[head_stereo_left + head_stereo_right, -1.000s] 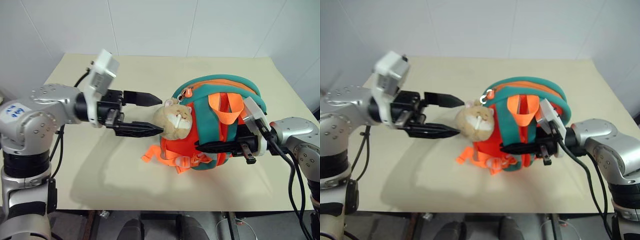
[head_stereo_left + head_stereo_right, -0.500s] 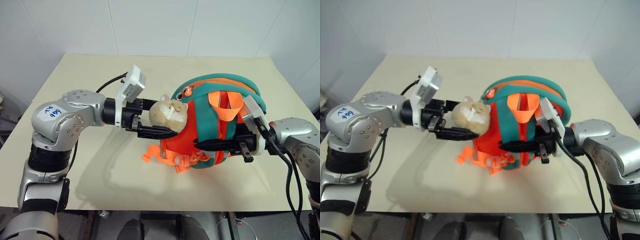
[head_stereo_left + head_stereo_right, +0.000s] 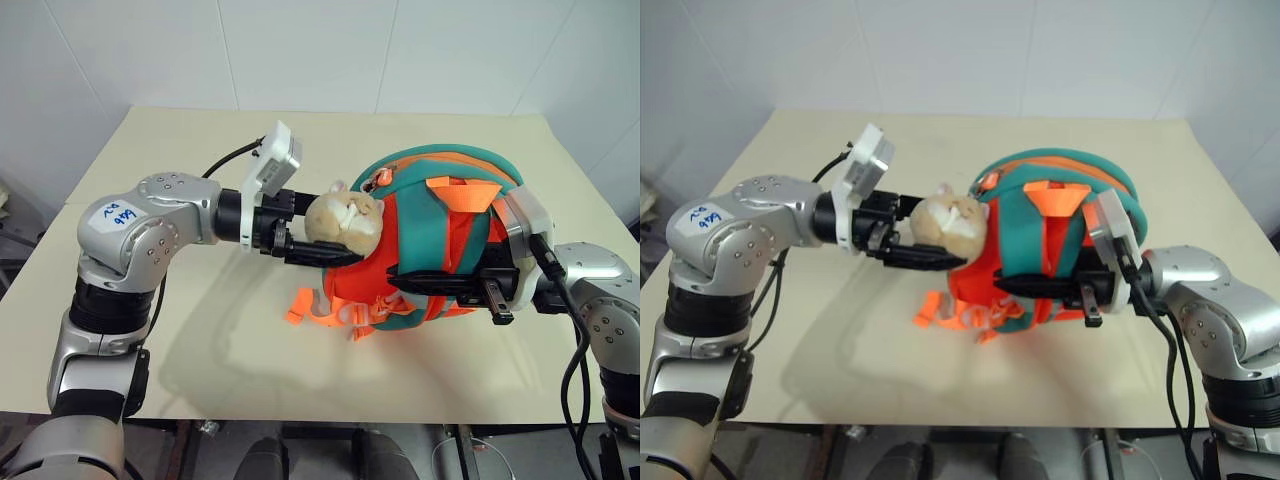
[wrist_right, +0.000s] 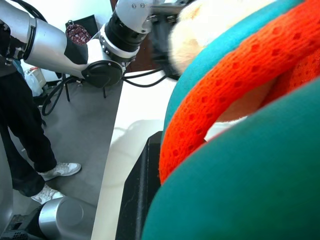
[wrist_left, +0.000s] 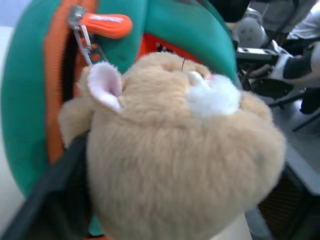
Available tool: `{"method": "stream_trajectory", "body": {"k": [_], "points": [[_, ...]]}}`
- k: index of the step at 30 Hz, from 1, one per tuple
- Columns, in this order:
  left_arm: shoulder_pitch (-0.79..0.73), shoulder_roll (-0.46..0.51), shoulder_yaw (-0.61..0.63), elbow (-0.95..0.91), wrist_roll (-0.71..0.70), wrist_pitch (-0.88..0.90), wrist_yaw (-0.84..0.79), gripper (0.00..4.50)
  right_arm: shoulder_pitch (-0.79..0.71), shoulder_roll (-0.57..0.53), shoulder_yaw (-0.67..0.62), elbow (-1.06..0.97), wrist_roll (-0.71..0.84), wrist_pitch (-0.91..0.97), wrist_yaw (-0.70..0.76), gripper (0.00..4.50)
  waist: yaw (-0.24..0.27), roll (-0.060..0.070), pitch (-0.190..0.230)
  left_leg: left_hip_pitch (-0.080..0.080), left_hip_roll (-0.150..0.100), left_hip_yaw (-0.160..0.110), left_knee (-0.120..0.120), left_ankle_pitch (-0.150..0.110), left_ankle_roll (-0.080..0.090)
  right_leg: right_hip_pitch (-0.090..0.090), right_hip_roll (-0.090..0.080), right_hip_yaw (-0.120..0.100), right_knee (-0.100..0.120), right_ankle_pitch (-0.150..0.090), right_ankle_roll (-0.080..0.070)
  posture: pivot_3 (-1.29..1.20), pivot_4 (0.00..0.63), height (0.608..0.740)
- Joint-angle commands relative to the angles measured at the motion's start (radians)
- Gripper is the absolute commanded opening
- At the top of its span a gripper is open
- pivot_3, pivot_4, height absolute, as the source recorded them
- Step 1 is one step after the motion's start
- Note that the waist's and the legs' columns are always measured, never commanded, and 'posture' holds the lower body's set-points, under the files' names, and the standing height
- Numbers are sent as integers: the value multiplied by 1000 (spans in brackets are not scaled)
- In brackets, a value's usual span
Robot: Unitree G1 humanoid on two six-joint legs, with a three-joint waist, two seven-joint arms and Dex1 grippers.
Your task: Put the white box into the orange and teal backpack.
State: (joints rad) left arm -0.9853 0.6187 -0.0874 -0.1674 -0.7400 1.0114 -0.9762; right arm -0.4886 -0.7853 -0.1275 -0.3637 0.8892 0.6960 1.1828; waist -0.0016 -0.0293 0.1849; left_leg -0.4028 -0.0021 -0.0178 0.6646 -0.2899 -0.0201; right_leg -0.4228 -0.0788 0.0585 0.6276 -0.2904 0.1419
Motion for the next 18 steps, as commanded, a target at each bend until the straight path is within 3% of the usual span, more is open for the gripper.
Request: {"method": "stream_trajectory", "body": {"k": [1, 5, 10, 18], "points": [[-39, 1, 23, 3, -13, 21, 6, 2685, 3, -2, -46, -37, 21, -30, -6, 523, 0, 0, 0, 0, 0, 0, 0, 0, 0, 0, 0, 0, 0, 0, 0, 0, 150, 740], [-66, 9, 24, 20, -8, 45, 11, 1840, 9, -2, -45, -42, 19, -36, -9, 523, 0, 0, 0, 0, 0, 0, 0, 0, 0, 0, 0, 0, 0, 0, 0, 0, 150, 740], [-99, 60, 42, 19, 6, 45, -7, 1784, 20, -3, -47, -50, 24, -43, -16, 523, 0, 0, 0, 0, 0, 0, 0, 0, 0, 0, 0, 0, 0, 0, 0, 0, 150, 740], [-76, 273, -33, 128, 154, -109, -179, 1784, 55, -15, -63, -59, 23, -46, -16, 523, -2, 0, 0, 0, 0, 1, -1, 0, 0, 0, 1, 0, 0, 0, 0, 0, 150, 740]]}}
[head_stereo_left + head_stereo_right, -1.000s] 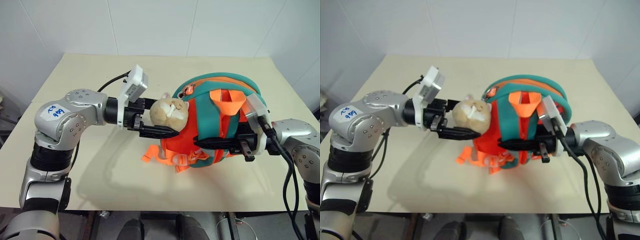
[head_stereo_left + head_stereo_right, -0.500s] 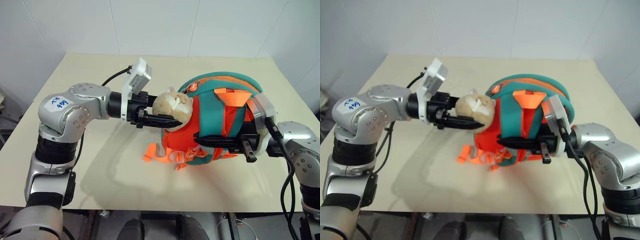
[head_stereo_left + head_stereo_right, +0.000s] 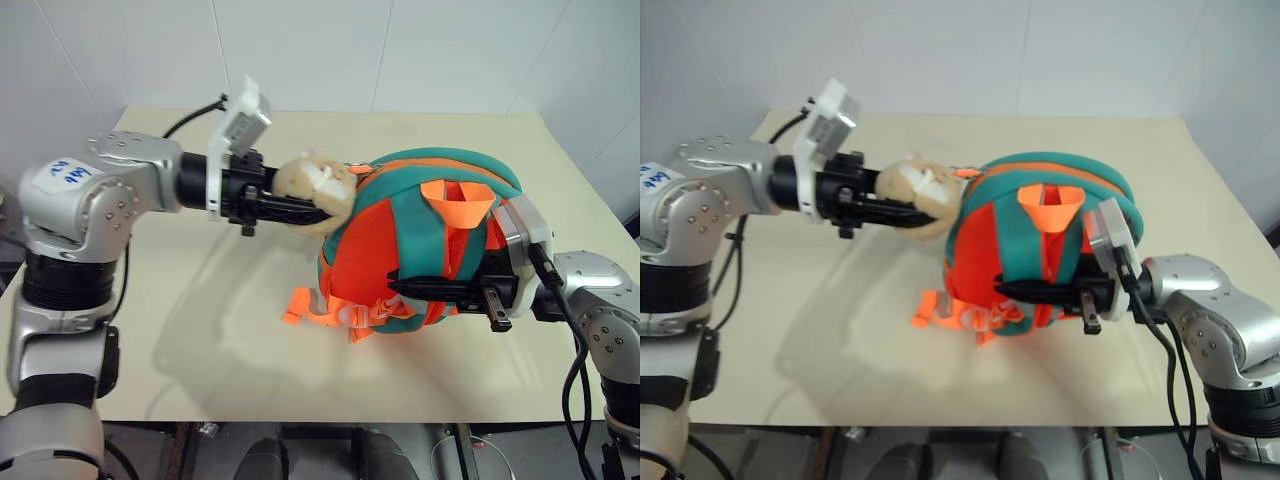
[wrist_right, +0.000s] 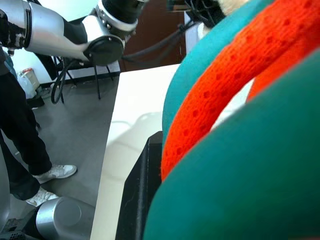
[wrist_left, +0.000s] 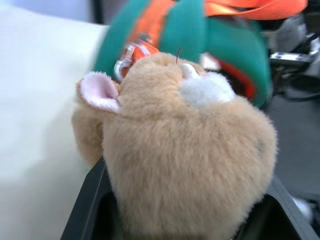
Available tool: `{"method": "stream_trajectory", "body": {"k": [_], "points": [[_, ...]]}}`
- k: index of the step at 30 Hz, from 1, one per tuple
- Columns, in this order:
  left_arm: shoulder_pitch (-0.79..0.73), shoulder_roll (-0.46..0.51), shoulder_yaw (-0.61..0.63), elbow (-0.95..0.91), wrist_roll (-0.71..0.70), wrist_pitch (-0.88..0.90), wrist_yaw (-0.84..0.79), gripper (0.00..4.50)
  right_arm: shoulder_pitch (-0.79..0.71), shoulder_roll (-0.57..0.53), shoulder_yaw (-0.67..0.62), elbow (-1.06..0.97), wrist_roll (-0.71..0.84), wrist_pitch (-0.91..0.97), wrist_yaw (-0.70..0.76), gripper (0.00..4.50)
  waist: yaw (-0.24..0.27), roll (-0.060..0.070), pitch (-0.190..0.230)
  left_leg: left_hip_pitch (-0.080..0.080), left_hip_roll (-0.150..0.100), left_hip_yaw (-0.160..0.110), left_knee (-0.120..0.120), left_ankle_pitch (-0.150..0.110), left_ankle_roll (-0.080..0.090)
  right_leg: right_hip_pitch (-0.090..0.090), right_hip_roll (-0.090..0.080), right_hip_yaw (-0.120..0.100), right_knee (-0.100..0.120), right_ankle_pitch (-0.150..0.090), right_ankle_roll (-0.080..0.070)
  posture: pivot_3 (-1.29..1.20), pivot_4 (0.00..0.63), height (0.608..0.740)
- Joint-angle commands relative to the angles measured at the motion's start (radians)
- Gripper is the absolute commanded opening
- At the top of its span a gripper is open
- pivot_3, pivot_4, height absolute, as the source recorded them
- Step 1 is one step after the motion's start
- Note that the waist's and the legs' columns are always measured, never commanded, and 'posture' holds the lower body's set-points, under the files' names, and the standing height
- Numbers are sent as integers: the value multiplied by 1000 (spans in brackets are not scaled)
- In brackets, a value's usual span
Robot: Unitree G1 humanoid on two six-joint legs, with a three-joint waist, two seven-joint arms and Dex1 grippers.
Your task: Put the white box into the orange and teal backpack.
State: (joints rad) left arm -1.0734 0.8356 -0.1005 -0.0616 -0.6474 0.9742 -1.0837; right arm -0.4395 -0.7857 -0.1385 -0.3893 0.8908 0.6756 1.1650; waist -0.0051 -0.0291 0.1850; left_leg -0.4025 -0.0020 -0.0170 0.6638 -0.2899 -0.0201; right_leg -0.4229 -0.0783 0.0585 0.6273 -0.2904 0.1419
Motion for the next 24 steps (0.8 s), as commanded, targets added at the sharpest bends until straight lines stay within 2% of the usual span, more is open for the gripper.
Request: {"method": "stream_trajectory", "body": {"k": [1, 6, 13, 24], "points": [[22, 78, -36, 37, 86, -98, -98, 1784, 8, -15, -53, -33, 19, -27, 4, 523, 1, 0, 0, 0, 0, 0, 0, 0, 0, 0, 0, 0, 0, 0, 0, 0, 150, 740], [59, 139, -92, 92, 148, -177, -226, 1781, 17, -19, -55, -34, 14, -31, 3, 523, 0, 0, 0, 0, 0, 1, 0, 0, 0, 0, 0, 0, 0, 0, 0, 0, 150, 740], [83, 120, -154, 155, 215, -232, -314, 1771, 20, -19, -50, -32, 10, -36, 1, 523, 1, 0, 0, 0, 0, 1, 0, 0, 0, 0, 0, 0, 0, 0, 0, 0, 150, 740], [41, 61, -334, 357, 453, -452, -454, 1769, 38, -23, -54, -46, 14, -32, -19, 523, 1, 0, 0, 0, 0, 1, 0, 0, 1, 0, 1, 0, 0, 0, 0, 0, 150, 740]]}}
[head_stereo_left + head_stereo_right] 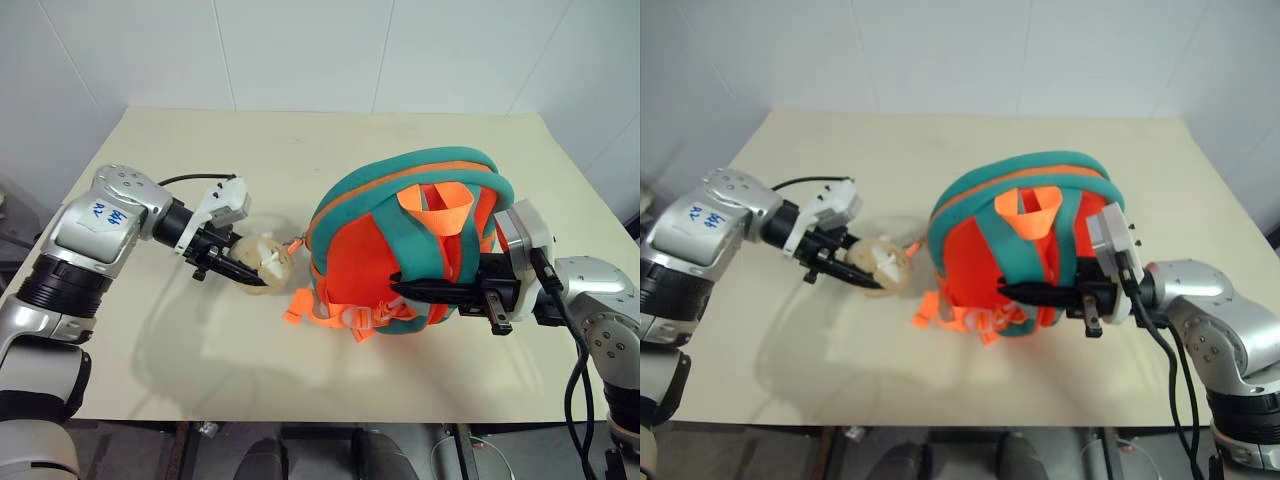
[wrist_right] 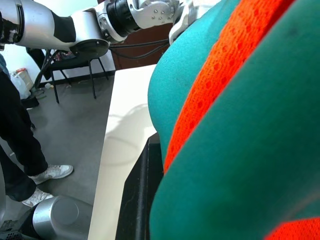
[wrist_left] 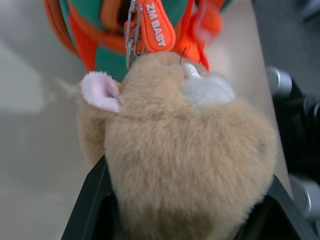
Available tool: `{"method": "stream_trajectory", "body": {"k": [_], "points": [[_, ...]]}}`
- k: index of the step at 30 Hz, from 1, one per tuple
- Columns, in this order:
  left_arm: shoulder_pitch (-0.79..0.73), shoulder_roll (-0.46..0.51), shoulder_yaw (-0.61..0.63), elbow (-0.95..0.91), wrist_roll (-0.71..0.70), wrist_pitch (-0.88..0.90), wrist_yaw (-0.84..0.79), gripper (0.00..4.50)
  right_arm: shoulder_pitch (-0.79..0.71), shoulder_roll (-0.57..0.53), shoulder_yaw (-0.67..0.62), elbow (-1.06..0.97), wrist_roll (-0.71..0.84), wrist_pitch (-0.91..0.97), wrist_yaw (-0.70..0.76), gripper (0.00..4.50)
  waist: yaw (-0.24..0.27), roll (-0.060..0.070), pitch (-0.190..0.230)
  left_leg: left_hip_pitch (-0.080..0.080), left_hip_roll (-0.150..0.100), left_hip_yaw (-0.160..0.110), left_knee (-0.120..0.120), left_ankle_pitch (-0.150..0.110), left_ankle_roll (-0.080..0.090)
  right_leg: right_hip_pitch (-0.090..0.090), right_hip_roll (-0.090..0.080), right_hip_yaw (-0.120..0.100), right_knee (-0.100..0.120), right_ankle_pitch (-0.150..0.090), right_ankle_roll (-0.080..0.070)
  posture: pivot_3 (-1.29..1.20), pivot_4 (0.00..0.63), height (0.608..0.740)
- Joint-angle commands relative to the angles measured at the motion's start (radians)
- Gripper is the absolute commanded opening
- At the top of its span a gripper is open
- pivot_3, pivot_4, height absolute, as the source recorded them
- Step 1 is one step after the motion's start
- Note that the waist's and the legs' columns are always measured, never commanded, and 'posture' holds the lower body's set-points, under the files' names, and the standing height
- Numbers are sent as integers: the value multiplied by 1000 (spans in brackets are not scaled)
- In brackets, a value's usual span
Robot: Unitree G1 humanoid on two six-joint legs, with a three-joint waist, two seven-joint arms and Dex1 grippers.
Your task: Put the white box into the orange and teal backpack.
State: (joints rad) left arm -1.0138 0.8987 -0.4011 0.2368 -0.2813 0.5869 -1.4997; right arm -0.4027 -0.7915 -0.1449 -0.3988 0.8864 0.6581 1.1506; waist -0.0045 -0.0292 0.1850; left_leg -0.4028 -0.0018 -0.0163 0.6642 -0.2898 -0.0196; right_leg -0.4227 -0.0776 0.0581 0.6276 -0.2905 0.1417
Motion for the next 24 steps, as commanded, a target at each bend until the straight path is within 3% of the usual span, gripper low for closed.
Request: {"method": "stream_trajectory", "body": {"k": [1, 15, 24], "points": [[-21, -12, -49, 79, 110, -86, -42, 1769, 2, -17, -46, -37, 18, -15, -6, 523, 1, 0, 0, 0, 0, 0, 0, 0, 0, 0, 0, 0, 0, 0, 0, 0, 150, 740], [-66, -169, -119, 293, 283, -275, 2, 1768, -14, -21, -21, -23, -1, -7, -15, 523, 3, 0, 0, 0, 0, 0, 1, 0, 0, 1, 0, 0, 0, 0, 0, 0, 150, 740], [-35, -211, 147, 162, 107, -256, 57, 1768, -38, -37, -15, 2, 13, 39, -20, 523, 2, 0, 0, 0, 0, -1, 1, 0, 0, 1, -1, 0, 0, 0, 0, 0, 150, 740]]}}
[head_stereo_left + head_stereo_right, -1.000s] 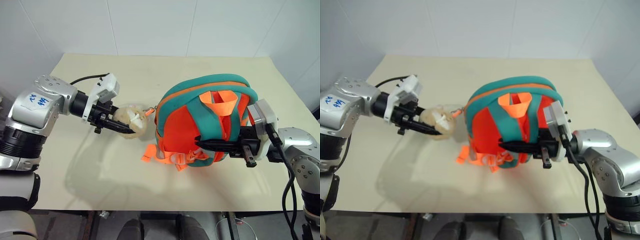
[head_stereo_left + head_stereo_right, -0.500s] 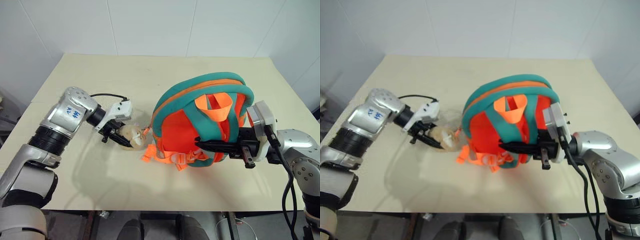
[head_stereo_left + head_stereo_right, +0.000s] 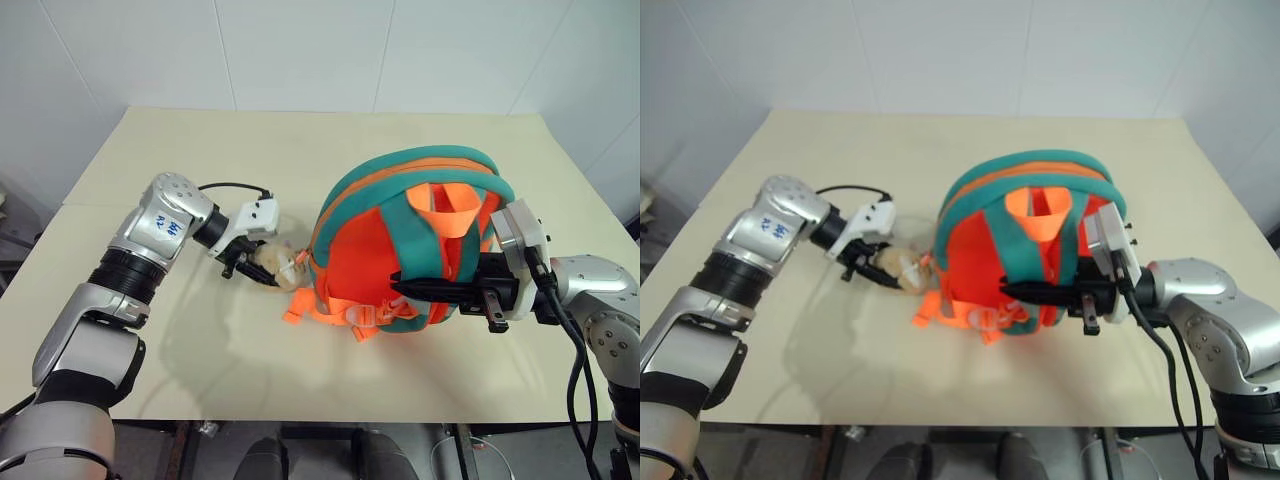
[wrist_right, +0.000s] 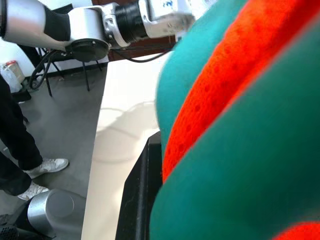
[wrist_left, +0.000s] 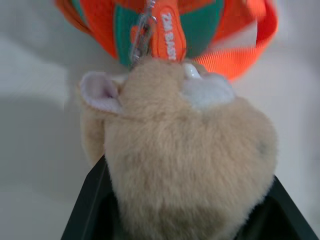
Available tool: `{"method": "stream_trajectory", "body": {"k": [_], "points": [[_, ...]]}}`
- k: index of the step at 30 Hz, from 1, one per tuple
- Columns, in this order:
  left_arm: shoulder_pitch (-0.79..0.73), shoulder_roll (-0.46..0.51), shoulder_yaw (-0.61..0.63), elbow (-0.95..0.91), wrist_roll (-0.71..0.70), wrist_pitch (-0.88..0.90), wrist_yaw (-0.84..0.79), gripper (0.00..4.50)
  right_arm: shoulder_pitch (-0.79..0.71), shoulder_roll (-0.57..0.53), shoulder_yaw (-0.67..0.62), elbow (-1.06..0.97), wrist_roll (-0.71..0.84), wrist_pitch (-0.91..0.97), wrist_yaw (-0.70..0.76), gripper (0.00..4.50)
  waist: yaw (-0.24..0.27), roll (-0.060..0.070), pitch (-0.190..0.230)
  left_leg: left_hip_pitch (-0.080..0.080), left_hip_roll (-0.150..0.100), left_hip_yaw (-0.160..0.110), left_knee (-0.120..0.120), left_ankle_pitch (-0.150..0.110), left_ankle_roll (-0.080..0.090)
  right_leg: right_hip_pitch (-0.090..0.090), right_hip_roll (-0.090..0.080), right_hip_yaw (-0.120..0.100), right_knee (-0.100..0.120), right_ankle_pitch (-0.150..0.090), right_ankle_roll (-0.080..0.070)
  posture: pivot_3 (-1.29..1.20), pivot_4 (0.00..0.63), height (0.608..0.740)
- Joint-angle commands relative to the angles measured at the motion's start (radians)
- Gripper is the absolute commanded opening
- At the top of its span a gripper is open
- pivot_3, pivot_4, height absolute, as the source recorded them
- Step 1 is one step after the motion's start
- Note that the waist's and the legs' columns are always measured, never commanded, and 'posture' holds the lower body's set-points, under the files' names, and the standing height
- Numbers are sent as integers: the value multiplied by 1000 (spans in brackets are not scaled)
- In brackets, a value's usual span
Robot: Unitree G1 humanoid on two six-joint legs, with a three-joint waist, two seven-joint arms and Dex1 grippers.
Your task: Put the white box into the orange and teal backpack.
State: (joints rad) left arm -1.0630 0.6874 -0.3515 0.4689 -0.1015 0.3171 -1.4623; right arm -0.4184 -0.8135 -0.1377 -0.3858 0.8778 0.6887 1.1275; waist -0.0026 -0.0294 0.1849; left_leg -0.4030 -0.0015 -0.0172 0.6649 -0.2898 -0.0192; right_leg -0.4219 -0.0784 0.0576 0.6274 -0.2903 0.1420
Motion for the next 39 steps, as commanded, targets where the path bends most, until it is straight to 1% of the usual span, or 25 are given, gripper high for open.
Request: {"method": "stream_trajectory", "body": {"k": [1, 2, 3, 6, 9, 10, 12, 17, 20, 25, 28, 30, 34, 39], "points": [[27, 2, 121, -88, -85, 13, 26, 1768, -24, -24, -19, -9, 13, 8, 10, 872, 0, 0, 0, 0, 0, 0, 0, 0, 0, 0, 0, 0, 0, 0, 0, 0, 150, 740], [44, 4, 143, -107, -96, 18, 35, 2118, -25, -33, -19, -8, 12, 17, 12, 1239, 1, 0, 0, 0, 0, 0, 0, 0, 0, 0, 0, 0, 0, 0, 0, 0, 150, 740], [58, 11, 159, -125, -105, 44, 42, 2487, -26, -41, -18, -6, 13, 25, 16, 1409, 1, 0, 0, 0, 0, 0, 0, 0, 0, 0, 0, 0, 0, 0, 0, 0, 150, 740], [112, 49, 202, -201, -136, 116, 45, 3401, -24, -59, -25, 1, 11, 30, 30, 2463, -1, 0, 0, 0, 0, 0, 0, 0, 0, 0, 0, 0, 0, 0, 0, 0, 150, 740], [140, 77, 231, -246, -158, 151, 46, 4333, -18, -79, -33, 10, 7, 28, 45, 3448, 0, 0, 0, 0, 0, 0, 0, 0, 0, 0, 0, 0, 0, 0, 0, 0, 150, 740], [151, 91, 241, -256, -162, 155, 43, 4500, -13, -89, -38, 14, 2, 27, 54, 3791, 0, 0, 0, 0, 0, 0, 0, 0, 0, 0, 0, -1, 0, 0, 0, 0, 150, 740], [163, 109, 251, -265, -166, 158, 44, 4500, -9, -103, -42, 23, -4, 22, 66, 4474, 1, 0, 0, 0, 0, 0, 0, 0, 0, 0, 0, 0, 0, 0, 0, 0, 150, 740], [187, 163, 270, -231, -149, 135, 50, 4500, 29, -167, -75, 53, -36, 2, 108, 4474, 2, 0, 0, 0, 0, 0, 0, 0, 0, 0, 0, -1, 0, 0, 0, 0, 150, 740], [185, 193, 284, -178, -140, 99, 55, 4500, 59, -216, -103, 83, -67, -13, 139, 4474, 2, 0, 0, 0, 0, 0, 0, 0, 0, 0, 0, 0, 0, 0, 0, 0, 150, 740], [171, 231, 313, -65, -122, 43, 73, 4500, 112, -327, -157, 200, -152, -68, 219, 4474, 1, 0, 0, 0, -1, 1, 0, 0, 0, 0, 0, 0, 0, 0, 0, 0, 150, 740], [188, 253, 352, -38, -144, 14, 65, 4500, 164, -402, -221, 301, -209, -112, 272, 4474, 1, 0, 0, 0, 0, 1, 0, 0, 0, 0, 0, 0, 0, 0, 0, 0, 150, 740], [199, 248, 397, -18, -171, -42, 65, 4500, 190, -438, -261, 361, -238, -134, 296, 4474, 2, 0, 0, 0, 0, 1, 0, 0, 0, 0, 0, 0, 0, 0, 0, 0, 150, 740], [239, 203, 534, 32, -263, -219, 47, 4500, 211, -438, -341, 450, -258, -177, 303, 4474, 1, 0, 0, 0, 0, 2, 0, 0, 0, 0, 0, 0, 0, 0, 0, 0, 150, 740], [310, 203, 597, 10, -311, -308, -1, 4500, 206, -408, -420, 473, -250, -193, 267, 4474, -4, 0, 0, 2, 0, 3, 0, 0, 0, 0, 0, 1, 1, 0, 0, 0, 150, 740]]}}
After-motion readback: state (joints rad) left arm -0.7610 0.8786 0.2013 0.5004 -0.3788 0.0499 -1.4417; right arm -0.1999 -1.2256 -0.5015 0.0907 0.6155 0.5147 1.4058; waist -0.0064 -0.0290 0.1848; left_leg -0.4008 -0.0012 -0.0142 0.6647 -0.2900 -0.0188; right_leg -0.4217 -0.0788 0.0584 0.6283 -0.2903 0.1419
